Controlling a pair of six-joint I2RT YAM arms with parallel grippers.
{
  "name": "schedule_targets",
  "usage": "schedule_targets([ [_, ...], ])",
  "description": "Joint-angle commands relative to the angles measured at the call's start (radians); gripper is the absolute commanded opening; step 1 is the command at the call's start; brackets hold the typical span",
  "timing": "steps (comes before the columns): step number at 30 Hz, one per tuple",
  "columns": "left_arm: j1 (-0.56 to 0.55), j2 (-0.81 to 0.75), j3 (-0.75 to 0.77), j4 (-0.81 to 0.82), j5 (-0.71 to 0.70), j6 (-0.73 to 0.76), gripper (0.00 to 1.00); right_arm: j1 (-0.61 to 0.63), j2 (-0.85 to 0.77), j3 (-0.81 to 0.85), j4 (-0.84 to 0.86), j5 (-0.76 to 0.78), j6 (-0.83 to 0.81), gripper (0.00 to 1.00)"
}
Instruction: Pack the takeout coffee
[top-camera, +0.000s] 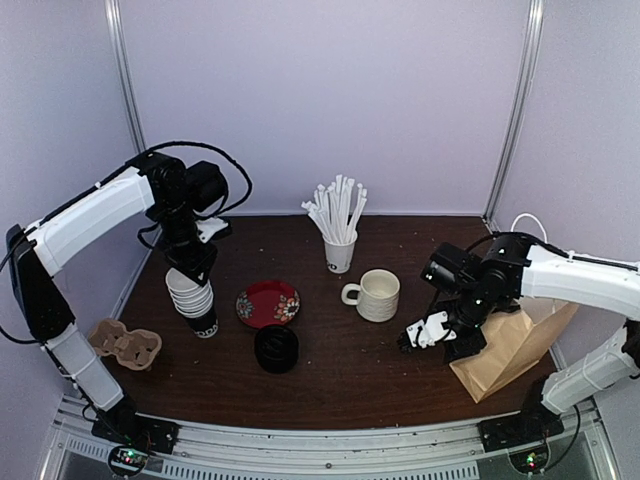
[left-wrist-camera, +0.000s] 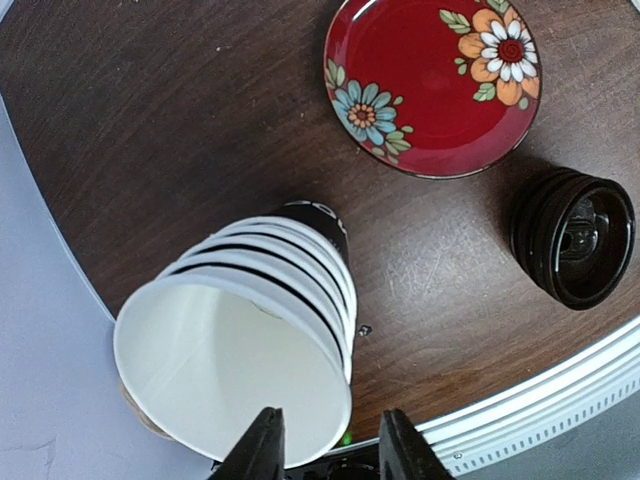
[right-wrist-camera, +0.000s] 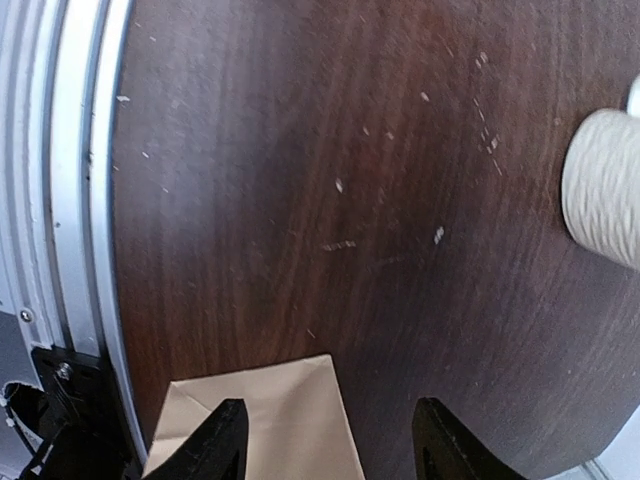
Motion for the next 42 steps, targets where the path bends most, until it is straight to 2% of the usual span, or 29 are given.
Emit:
schedule_targets([
  [1,0.004,0.028,-0.009,-0.002,-0.026,0.013,0.33,-0.131,-0.032,-0.003,0.008,0.036,-0.072,0.59],
  [6,0.006,0.045,-0.007,-0.001,-0.035,0.013,0.26,-0.212,-0.037,0.000,0.046,-0.015,-0.077,0.60],
  [13,0.010,0.050,-0.013,-0.001,-0.024,0.019,0.15,-0.209,-0.035,0.035,0.059,-0.121,-0.032,0.61],
  [21,0.012,0.054,0.021,-0.039,-0.008,0.018,0.00,-0.206,-0.043,0.053,0.074,-0.148,-0.016,0.61],
  [30,0.008,0.014,0.136,-0.131,-0.104,-0.008,0.00,-0.205,-0.030,0.056,0.095,-0.155,-0.011,0.61],
  [36,0.005,0.003,0.126,-0.128,-0.141,-0.016,0.00,-0.205,-0.014,0.063,0.110,-0.163,-0.001,0.61],
  [42,0.004,0.012,0.061,-0.102,-0.413,-0.032,0.00,-0.205,-0.003,0.065,0.133,-0.171,0.018,0.60],
])
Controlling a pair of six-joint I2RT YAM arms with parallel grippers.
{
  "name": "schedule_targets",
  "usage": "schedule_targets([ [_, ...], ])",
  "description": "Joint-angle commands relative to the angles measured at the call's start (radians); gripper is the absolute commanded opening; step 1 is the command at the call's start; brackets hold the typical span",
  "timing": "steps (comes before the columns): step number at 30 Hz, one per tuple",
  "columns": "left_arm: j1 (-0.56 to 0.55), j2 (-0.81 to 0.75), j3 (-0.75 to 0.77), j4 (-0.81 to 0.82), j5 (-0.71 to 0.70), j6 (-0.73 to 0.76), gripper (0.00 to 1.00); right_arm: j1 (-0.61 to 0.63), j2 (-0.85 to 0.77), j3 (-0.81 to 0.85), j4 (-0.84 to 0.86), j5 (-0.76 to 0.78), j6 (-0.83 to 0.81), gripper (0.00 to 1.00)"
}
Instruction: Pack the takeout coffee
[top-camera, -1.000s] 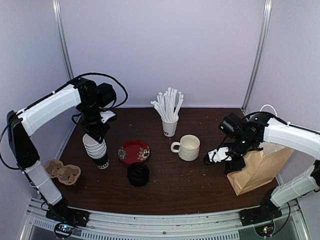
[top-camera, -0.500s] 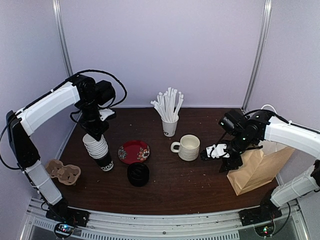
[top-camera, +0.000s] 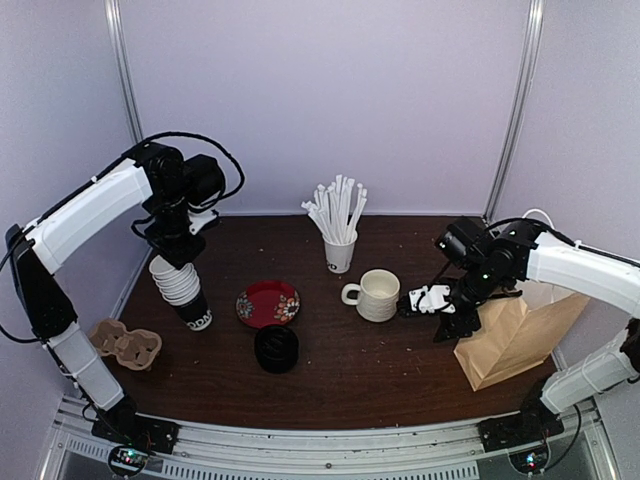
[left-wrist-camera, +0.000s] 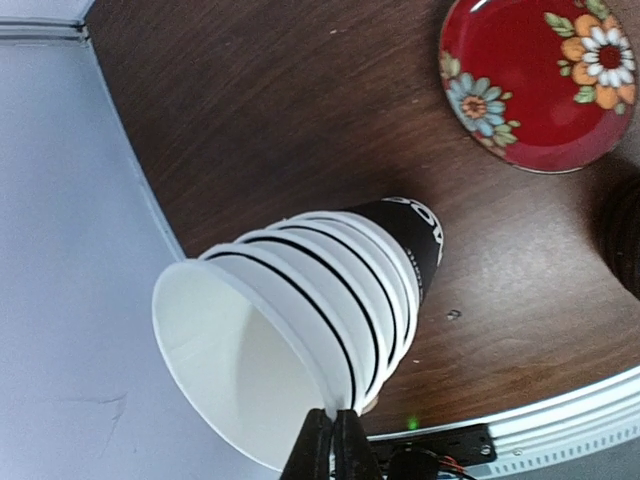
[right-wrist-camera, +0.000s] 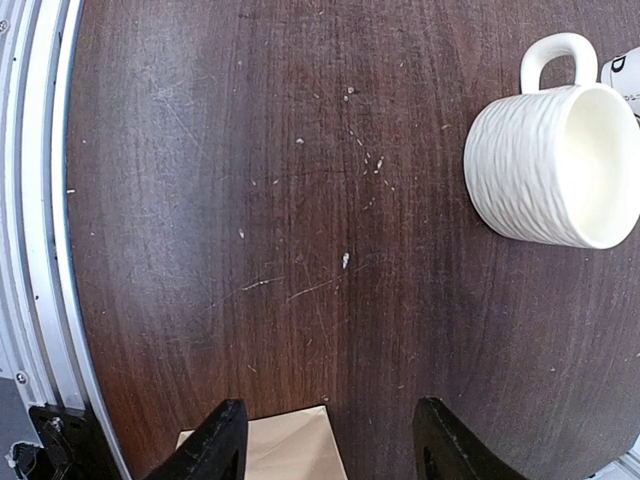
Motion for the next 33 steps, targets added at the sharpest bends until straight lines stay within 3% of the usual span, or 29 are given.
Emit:
schedule_targets([
  [1,0.001,-0.014,-0.044,0.015,-0.214,-0.018,0.00,0.003,0.008,0.031,0.026,-0.023,0.027,0.60],
  [5,0.001,-0.005,-0.060,0.054,-0.118,-0.005,0.00,0.006,0.005,0.031,0.028,-0.028,0.034,0.60],
  [8,0.001,0.026,-0.053,0.020,-0.262,-0.038,0.00,0.006,0.001,0.027,0.033,-0.030,0.040,0.60],
  [12,0.004,0.044,-0.051,0.032,-0.241,-0.043,0.00,0.008,-0.004,0.027,0.035,-0.032,0.044,0.60],
  [15,0.019,0.006,-0.060,0.133,0.005,-0.014,0.00,0.009,-0.010,0.026,0.037,-0.035,0.046,0.60],
  [16,0.016,-0.007,-0.061,0.147,-0.049,-0.027,0.00,0.009,-0.013,0.025,0.039,-0.040,0.048,0.60],
  [19,0.017,0.077,-0.005,-0.023,-0.413,-0.098,0.00,0.011,-0.013,0.021,0.045,-0.048,0.052,0.60],
  [20,0.023,0.099,0.006,-0.065,-0.439,-0.121,0.00,0.012,-0.011,0.022,0.044,-0.049,0.054,0.60],
  [23,0.033,0.052,-0.034,0.057,-0.193,-0.058,0.00,0.015,-0.006,0.024,0.042,-0.044,0.054,0.60],
  [27,0.032,0.041,-0.024,0.032,-0.254,-0.097,0.00,0.020,-0.007,0.024,0.050,-0.046,0.060,0.60],
  [33,0.030,0.025,0.042,-0.010,-0.211,-0.098,0.00,0.023,0.000,0.033,0.044,-0.051,0.062,0.60],
])
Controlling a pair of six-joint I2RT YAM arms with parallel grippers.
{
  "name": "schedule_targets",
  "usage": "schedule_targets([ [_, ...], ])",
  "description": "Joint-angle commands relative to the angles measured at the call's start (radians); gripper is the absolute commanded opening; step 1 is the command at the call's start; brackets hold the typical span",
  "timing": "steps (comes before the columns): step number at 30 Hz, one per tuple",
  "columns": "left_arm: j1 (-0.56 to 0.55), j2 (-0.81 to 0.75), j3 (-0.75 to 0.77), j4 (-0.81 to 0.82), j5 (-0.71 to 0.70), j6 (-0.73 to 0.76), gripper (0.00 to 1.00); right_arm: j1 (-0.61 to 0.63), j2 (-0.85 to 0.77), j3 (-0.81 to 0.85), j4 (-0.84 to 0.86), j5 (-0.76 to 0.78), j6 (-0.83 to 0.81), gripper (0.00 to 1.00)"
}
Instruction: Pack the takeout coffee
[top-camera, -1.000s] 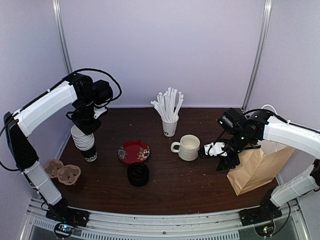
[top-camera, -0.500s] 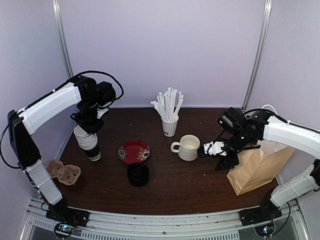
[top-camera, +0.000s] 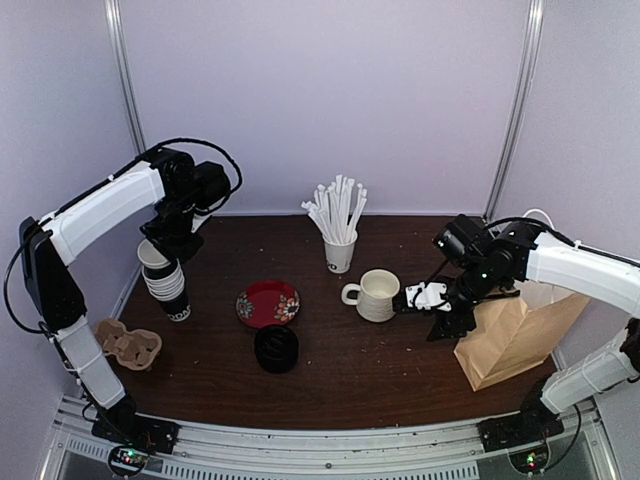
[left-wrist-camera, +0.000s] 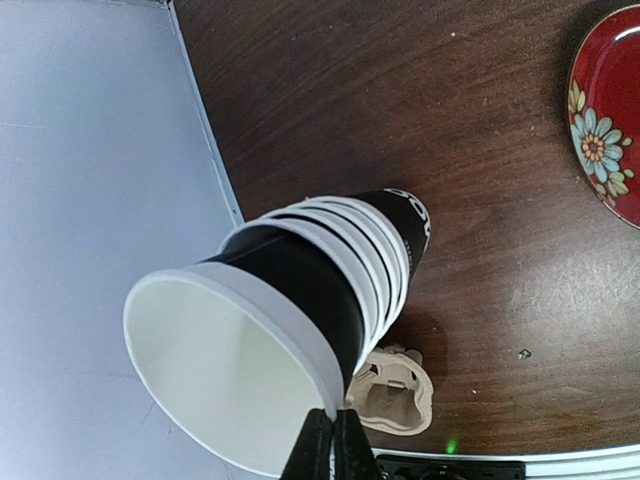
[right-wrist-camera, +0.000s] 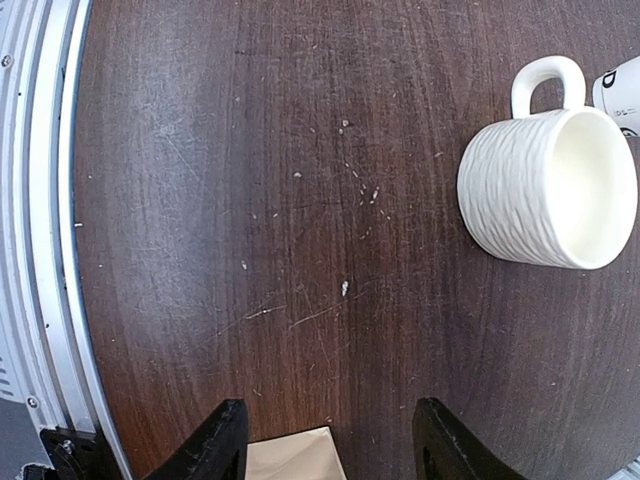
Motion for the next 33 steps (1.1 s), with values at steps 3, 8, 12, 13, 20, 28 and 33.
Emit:
schedule_targets([
  [3,-0.022,-0.060,0.156,-0.091,-0.032,-0.062,0.00,0.008,-0.003,0.053,-0.012,-0.031,0.015,0.60],
  [8,-0.059,-0.063,0.343,-0.210,-0.085,-0.141,0.00,0.008,-0.003,0.098,-0.056,-0.073,0.012,0.60],
  [12,-0.129,-0.057,0.455,-0.217,-0.045,-0.127,0.00,0.008,-0.009,0.115,-0.072,-0.090,0.014,0.60],
  [13,-0.151,-0.054,0.472,-0.209,-0.029,-0.119,0.00,0.008,-0.011,0.117,-0.074,-0.095,0.017,0.60],
  [20,-0.384,-0.034,0.476,-0.023,0.187,0.057,0.00,-0.016,-0.021,0.112,-0.030,-0.126,0.093,0.60],
  [28,-0.601,0.091,0.490,0.083,0.321,0.192,0.00,-0.155,-0.038,0.106,0.112,-0.157,0.252,0.62],
  [33,-0.662,0.140,0.427,0.159,0.365,0.235,0.00,-0.243,-0.040,0.115,0.159,-0.169,0.311,0.63],
])
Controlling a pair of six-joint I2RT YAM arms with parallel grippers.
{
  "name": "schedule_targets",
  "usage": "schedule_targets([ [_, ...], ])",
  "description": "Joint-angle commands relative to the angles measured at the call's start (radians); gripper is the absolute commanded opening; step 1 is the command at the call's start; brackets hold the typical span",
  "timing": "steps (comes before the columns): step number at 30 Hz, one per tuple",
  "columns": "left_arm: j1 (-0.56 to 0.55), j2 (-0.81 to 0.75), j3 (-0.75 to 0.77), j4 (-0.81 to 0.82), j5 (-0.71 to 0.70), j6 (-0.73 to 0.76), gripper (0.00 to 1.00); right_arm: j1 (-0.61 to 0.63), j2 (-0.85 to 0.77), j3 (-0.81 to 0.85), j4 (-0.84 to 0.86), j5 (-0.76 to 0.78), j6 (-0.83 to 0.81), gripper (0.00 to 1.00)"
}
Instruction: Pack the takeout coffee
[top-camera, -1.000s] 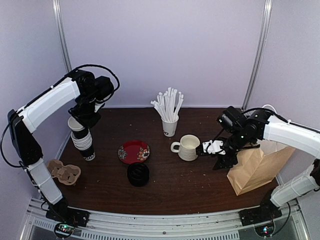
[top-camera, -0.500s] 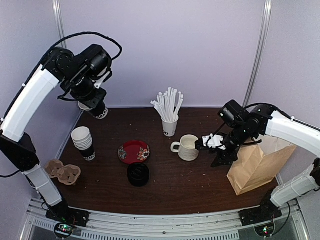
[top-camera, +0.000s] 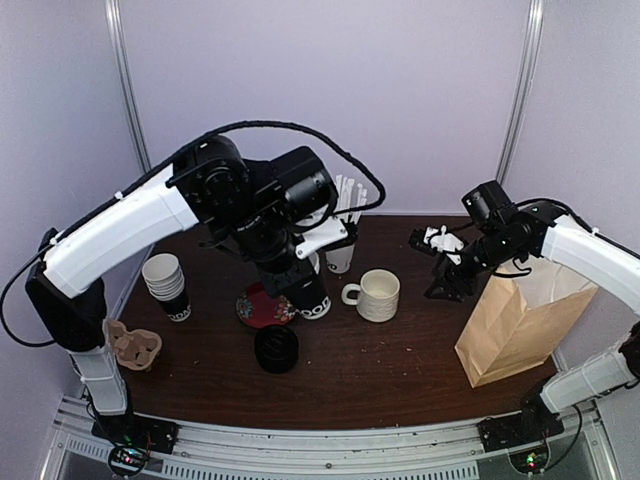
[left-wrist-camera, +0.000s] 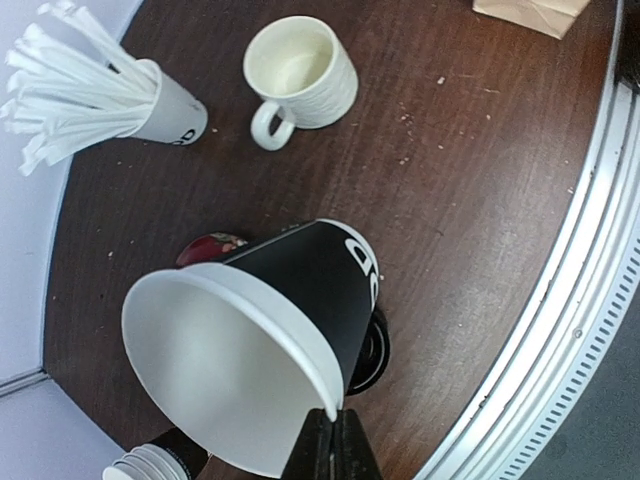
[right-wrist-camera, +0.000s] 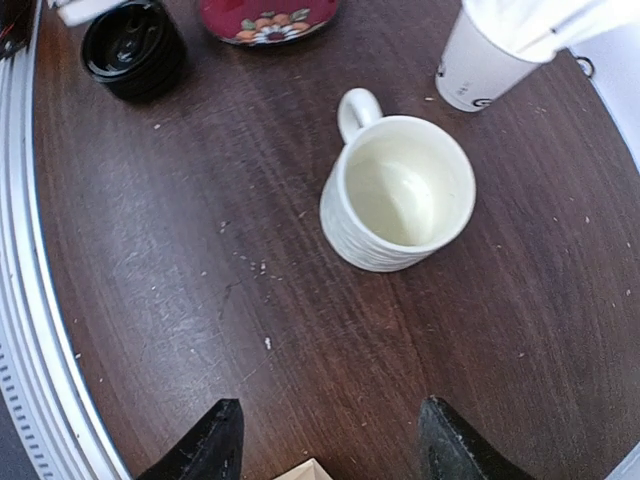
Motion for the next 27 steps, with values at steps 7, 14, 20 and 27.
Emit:
schedule_targets([
  [7,-0.125,0.140,-0.029,0.145,0.058,0.158,0.00,-0.097,0.002,0.028,0.105,0.035,0.117,0.64],
  [14,-0.168,0.267,-0.024,0.178,0.060,0.194,0.00,-0.126,0.006,0.036,0.125,0.002,0.127,0.64],
  [20,-0.168,0.322,-0.051,0.182,-0.020,0.204,0.00,-0.126,0.006,0.030,0.125,-0.015,0.128,0.64],
  [27,-0.169,0.326,-0.105,0.243,0.019,0.206,0.00,-0.126,0.019,0.030,0.126,-0.031,0.126,0.64],
])
